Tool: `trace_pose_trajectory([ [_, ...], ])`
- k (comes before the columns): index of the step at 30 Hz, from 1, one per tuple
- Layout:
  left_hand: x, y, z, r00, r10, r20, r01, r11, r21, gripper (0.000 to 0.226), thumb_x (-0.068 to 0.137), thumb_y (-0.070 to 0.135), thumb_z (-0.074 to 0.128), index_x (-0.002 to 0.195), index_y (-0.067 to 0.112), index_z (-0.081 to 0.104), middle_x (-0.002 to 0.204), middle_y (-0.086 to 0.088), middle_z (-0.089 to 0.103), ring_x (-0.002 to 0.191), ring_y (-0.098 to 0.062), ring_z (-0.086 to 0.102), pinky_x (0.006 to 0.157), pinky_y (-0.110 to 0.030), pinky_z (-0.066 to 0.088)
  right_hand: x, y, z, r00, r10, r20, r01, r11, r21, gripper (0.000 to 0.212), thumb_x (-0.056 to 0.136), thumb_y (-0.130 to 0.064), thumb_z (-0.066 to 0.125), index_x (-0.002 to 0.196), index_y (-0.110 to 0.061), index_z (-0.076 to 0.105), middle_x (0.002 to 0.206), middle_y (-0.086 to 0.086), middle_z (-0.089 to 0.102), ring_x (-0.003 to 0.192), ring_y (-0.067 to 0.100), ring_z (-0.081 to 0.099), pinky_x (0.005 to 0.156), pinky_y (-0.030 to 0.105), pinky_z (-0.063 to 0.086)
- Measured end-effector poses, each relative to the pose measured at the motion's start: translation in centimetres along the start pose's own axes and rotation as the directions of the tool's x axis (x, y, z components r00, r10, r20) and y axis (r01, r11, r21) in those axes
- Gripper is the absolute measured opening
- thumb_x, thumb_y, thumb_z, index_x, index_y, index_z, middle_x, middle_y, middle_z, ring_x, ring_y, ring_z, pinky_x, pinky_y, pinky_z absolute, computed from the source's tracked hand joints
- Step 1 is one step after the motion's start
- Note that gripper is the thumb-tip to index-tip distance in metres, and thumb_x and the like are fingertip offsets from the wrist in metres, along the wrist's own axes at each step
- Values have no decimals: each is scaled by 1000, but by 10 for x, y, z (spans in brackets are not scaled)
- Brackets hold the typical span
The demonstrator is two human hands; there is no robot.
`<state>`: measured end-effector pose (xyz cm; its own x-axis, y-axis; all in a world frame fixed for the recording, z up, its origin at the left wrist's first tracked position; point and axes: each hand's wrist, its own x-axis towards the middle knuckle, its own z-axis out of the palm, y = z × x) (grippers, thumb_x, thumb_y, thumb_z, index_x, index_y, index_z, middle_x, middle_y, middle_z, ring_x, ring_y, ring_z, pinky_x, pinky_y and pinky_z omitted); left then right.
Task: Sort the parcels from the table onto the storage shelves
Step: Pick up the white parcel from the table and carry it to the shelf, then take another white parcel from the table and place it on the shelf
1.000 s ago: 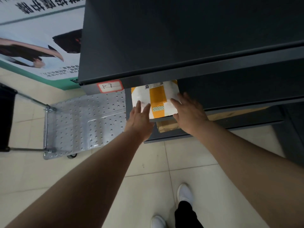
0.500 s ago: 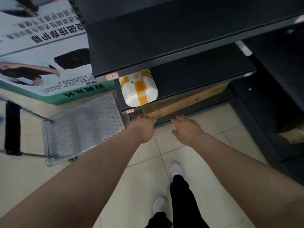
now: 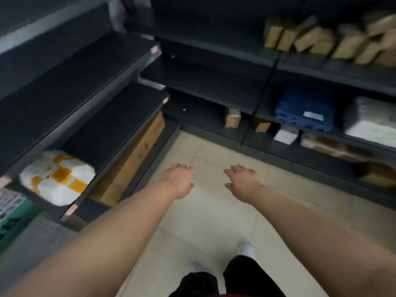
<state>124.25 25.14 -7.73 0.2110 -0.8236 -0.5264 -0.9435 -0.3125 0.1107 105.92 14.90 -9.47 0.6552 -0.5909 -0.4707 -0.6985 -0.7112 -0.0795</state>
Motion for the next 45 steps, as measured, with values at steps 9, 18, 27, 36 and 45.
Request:
trace_pose_trajectory([
  [9,63,257,-35,895,446,4,-436,873,219,50,97,30,50,144,19,39,149,-9,40,138,-30,33,110,-41,33,-155,192,32,871,487,-68,-458,853,251,46,99,-37,40,142,-18,38,144,7,40,131,26,39,106,44,36],
  [18,45,553,-19,685,717,130,-715,626,312,52,98,35,49,146,22,36,148,-4,40,138,-27,30,107,-46,36,-346,380,89,605,796,-36,-727,570,383,46,97,-43,44,137,-21,43,138,4,46,129,25,41,102,42,37],
  [27,14,761,-3,439,865,242,-877,353,327,58,99,35,50,151,23,28,153,-2,34,143,-24,25,111,-48,33,-478,484,132,288,955,63,-847,224,482,46,95,-43,44,136,-22,44,135,2,46,129,25,41,98,42,38],
  [36,66,894,-29,279,924,260,-914,173,366,53,96,37,53,145,23,37,147,-1,41,139,-24,31,107,-47,38,-503,585,120,80,993,87,-835,19,550,45,95,-43,46,135,-20,46,136,4,47,126,27,45,98,44,41],
  [45,148,985,-73,332,904,268,-916,240,323,55,97,36,52,147,23,35,147,-4,42,133,-28,39,103,-42,41,-471,689,95,24,992,122,-792,-55,608,54,95,-44,45,144,-22,38,144,3,42,130,27,42,102,44,39],
])
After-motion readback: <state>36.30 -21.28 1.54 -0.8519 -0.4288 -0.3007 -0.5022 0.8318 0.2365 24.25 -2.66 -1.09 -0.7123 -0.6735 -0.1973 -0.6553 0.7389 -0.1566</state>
